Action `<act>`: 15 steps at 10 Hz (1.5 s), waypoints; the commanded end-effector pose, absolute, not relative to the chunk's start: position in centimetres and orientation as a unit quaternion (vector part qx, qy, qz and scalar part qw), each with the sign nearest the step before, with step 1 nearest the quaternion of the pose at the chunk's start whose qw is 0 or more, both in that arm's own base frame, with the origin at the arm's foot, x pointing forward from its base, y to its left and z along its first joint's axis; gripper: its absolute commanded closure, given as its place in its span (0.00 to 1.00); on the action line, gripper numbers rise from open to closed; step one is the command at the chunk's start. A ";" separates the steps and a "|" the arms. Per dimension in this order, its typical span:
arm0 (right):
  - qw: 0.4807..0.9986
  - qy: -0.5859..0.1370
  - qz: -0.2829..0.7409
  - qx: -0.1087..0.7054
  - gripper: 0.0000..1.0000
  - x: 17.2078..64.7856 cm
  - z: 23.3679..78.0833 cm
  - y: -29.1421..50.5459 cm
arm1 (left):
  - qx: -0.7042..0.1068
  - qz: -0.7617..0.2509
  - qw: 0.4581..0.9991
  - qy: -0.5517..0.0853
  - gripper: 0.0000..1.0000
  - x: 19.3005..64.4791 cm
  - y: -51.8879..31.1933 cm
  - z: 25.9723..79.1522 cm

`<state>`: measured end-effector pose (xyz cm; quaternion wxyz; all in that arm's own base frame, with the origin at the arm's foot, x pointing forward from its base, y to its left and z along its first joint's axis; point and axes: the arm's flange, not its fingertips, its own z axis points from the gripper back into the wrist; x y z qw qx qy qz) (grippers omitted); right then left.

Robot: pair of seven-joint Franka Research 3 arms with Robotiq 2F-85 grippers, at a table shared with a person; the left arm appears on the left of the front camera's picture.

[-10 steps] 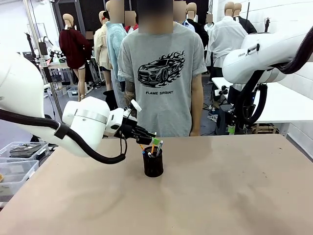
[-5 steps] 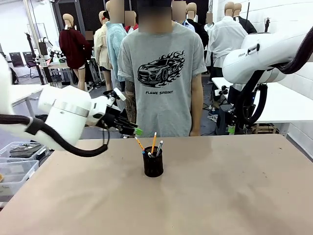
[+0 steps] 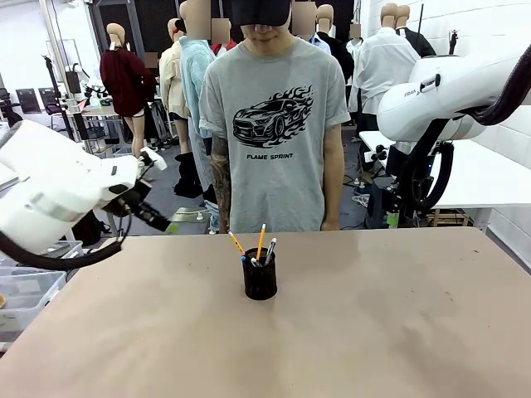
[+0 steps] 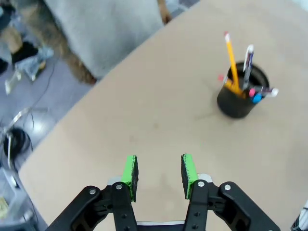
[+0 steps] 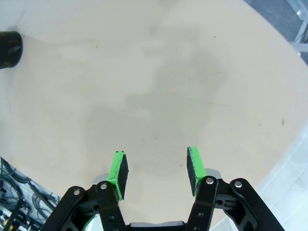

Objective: Place the pens into the pen holder.
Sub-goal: Pick up a writing instrument from the table and place it into the Pen holder.

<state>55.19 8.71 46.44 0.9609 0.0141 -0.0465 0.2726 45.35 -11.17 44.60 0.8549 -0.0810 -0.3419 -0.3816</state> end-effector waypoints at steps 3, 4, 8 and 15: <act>0.959 -0.054 0.278 0.026 0.37 55.3 46.4 8.6 | -0.047 -0.309 0.927 -0.210 0.51 44.5 -9.0 47.1; 0.959 -0.054 0.278 0.026 0.37 55.3 46.4 8.6 | -0.028 -0.299 0.937 -0.181 0.51 44.2 -8.6 47.0; 0.959 -0.054 0.278 0.026 0.37 55.3 46.4 8.6 | -0.015 -0.268 0.956 -0.113 0.00 44.3 -7.6 45.2; 0.959 -0.054 0.278 0.026 0.37 55.3 46.4 8.6 | -0.019 -0.275 0.954 -0.117 0.00 43.8 -7.4 44.7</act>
